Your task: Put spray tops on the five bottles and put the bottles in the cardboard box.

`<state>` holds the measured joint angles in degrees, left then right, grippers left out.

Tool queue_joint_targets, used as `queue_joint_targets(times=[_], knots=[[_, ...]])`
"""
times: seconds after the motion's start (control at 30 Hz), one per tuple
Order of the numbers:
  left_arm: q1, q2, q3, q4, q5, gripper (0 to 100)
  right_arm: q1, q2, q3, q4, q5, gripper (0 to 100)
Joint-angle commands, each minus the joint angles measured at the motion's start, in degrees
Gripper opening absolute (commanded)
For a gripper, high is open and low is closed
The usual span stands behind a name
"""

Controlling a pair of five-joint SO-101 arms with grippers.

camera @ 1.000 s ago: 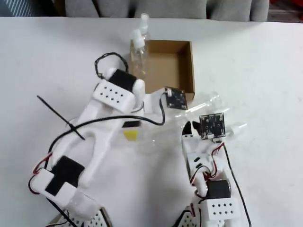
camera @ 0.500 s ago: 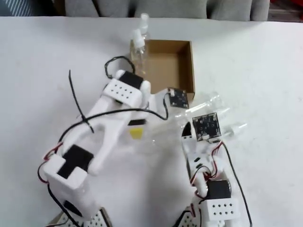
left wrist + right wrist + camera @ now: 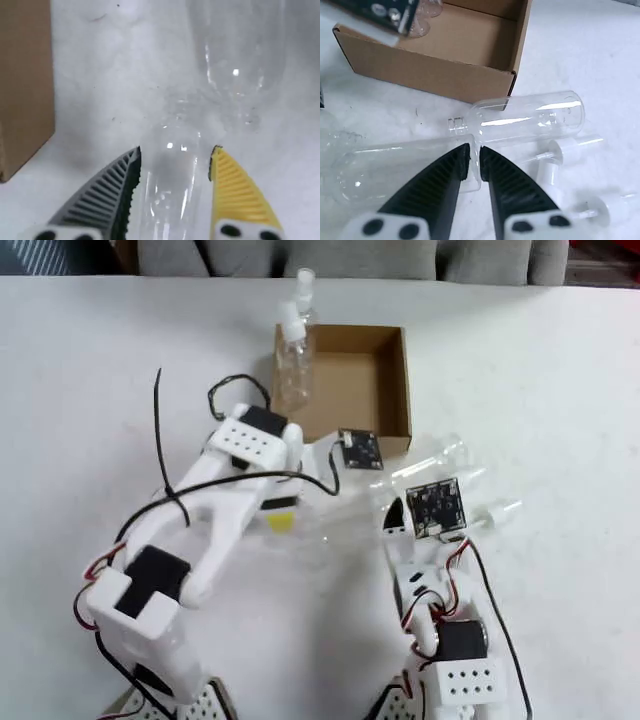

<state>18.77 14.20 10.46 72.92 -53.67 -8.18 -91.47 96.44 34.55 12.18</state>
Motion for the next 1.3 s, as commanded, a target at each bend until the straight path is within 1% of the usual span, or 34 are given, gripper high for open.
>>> queue_joint_targets(times=[0.0,0.23,0.37,0.4,0.57,0.73,0.87,0.93,1.07,1.27], knots=[[-0.48,-0.22,1.67,-3.16,0.88,21,0.75,-0.40,0.70,0.92,0.70,1.5],[-1.98,-0.13,3.78,-3.96,0.26,22,0.75,-0.40,0.70,0.92,0.70,1.5],[-3.21,-0.22,5.54,-4.04,0.88,32,0.75,-0.40,0.70,0.92,0.70,1.5],[-3.30,-0.22,5.45,-4.04,0.88,33,0.75,-0.40,0.70,0.92,0.70,1.5],[-2.95,-0.04,5.54,-4.66,0.88,30,0.75,-0.40,0.70,0.92,0.70,1.5],[-3.30,-0.04,5.89,-5.10,0.88,30,0.75,-0.40,0.70,0.92,0.70,1.5],[-2.77,-0.22,8.44,-5.10,0.88,30,0.75,-0.40,0.70,0.92,0.70,1.5],[-2.77,-0.40,8.79,-5.10,0.88,26,0.75,-0.40,0.70,0.92,0.70,1.5],[-2.77,-0.40,8.79,-5.10,0.44,15,0.75,-0.40,0.70,0.92,0.70,1.5],[-2.77,-0.22,8.26,-5.54,0.88,6,0.75,-0.40,0.70,0.92,0.70,1.5]])
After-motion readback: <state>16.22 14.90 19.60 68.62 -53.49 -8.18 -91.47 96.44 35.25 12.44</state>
